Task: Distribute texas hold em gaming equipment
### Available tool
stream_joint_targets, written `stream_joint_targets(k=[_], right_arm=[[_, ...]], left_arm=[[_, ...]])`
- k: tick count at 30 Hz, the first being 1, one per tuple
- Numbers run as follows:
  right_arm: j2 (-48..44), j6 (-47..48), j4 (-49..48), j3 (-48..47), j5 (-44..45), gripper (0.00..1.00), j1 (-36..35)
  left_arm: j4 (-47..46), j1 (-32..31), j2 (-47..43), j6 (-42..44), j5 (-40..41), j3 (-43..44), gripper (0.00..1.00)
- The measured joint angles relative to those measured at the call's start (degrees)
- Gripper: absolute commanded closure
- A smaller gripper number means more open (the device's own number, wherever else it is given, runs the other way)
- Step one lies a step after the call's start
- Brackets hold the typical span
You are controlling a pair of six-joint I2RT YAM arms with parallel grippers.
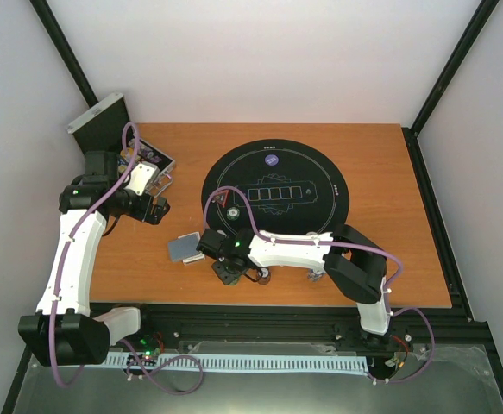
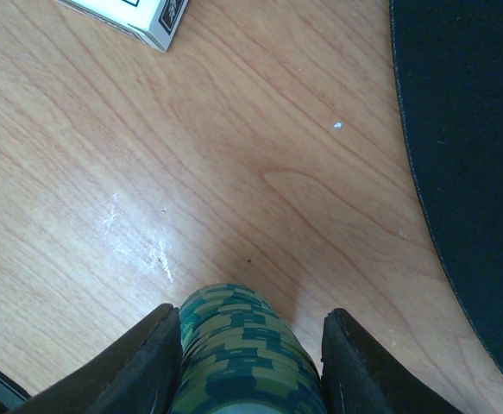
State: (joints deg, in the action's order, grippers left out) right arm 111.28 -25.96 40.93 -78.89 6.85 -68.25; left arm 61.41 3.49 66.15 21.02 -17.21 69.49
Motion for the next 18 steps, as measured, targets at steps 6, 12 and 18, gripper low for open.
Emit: stream_joint_targets(k=[6,12,18], right_arm=[[0.0,0.1,0.3,-0.2,-0.1,0.67,0.0],[0.0,0.1,1.6,-2.0,-0.3,0.72,-0.5],[-0.1,0.2,2.7,-3.5,-0.2,0.76,-0.7]], left_arm=[[0.0,0.0,0.0,0.0,-0.1,0.0,0.0],[0.0,0.0,0.0,0.0,-0.2,0.0,0.0],[0.0,0.0,0.0,0.0,-0.2,0.0,0.0]])
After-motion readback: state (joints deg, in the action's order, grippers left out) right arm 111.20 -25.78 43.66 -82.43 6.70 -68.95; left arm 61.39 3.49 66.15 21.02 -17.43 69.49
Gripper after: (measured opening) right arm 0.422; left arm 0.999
